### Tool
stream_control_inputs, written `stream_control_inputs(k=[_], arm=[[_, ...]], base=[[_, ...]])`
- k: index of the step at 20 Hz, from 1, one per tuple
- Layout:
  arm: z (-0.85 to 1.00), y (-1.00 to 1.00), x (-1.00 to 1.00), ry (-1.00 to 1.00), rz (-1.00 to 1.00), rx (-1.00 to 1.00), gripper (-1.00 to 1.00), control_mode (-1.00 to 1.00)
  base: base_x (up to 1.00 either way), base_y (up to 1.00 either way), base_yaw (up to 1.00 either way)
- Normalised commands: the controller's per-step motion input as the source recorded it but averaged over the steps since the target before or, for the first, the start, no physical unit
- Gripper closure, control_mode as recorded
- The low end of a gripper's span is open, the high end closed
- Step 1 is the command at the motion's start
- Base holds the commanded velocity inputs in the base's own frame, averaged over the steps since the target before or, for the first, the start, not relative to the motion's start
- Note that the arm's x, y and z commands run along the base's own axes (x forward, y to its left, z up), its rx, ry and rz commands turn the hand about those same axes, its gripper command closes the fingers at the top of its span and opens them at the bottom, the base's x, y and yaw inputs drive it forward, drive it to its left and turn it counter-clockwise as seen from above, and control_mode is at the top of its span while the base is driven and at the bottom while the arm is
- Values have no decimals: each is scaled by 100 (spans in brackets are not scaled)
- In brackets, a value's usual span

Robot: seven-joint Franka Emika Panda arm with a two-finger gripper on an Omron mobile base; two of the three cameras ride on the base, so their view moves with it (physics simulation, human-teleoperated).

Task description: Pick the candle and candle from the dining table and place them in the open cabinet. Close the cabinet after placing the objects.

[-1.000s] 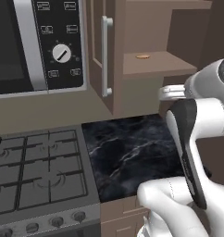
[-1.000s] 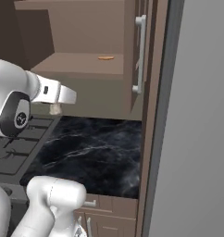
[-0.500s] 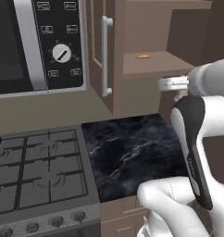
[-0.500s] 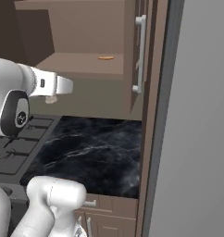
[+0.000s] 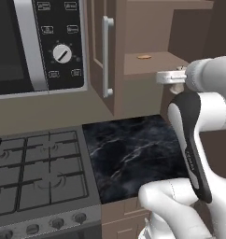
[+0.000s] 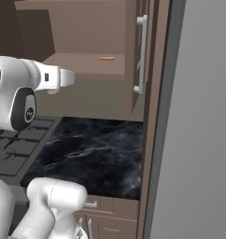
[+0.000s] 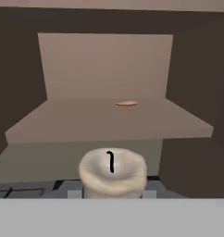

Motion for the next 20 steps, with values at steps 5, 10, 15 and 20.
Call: stream_control_inputs(k=[5, 10, 15, 20], arm=[[17, 6, 55, 0, 0, 3, 100, -100], [2, 6, 54, 0, 1, 0, 100, -100], [0, 11, 50, 0, 1, 0, 100, -100], [0, 9, 55, 0, 2, 0, 100, -100]], base=[[0, 0, 0], [0, 0, 0], [0, 0, 0], [0, 0, 0]])
